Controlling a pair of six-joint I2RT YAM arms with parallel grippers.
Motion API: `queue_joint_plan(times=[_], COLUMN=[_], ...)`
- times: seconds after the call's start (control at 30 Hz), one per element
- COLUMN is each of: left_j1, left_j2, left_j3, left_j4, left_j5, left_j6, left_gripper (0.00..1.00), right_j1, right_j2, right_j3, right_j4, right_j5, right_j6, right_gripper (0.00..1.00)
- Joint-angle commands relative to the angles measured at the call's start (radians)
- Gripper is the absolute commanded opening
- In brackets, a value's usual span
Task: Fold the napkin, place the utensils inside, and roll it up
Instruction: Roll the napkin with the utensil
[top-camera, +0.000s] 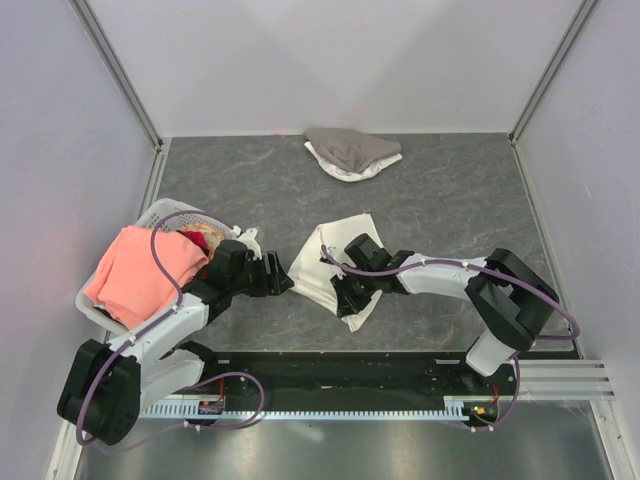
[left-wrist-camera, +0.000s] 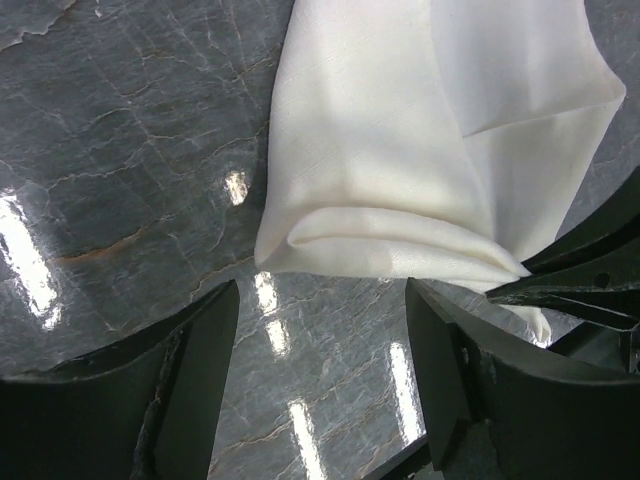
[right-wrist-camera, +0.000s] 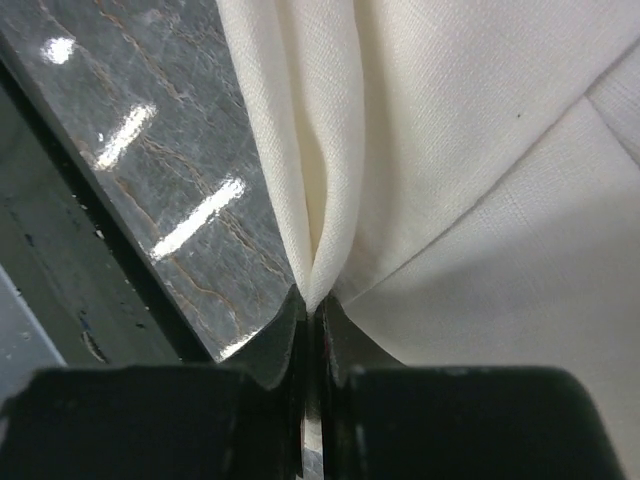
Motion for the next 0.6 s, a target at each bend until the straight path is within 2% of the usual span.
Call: queue_joint_plan(times=[0.0, 0.37, 0.57], left_j1=[-0.003, -0.003, -0.003], left_j2=[-0.016, 0.034, 0.080], left_j3=[-0.025, -0.071, -0.083], left_j4=[0.107, 0.294, 0.369], left_j5=[-0.008, -0.006, -0.006], left_j6=[-0.009, 0.047, 0.066], left_gripper=[0.74, 0.66, 0.55], right_j1=[-0.040, -0.177, -0.220], right_j2=[0.067, 0.157, 0.204], right_j3=[-0.046, -0.072, -0.068], right_j4=[0.023, 0.085, 0.086], right_j5=[-0.142, -0.282, -0.305], right_j6=[0.006, 0.054, 0.065], right_gripper=[0.00, 0.00, 0.00])
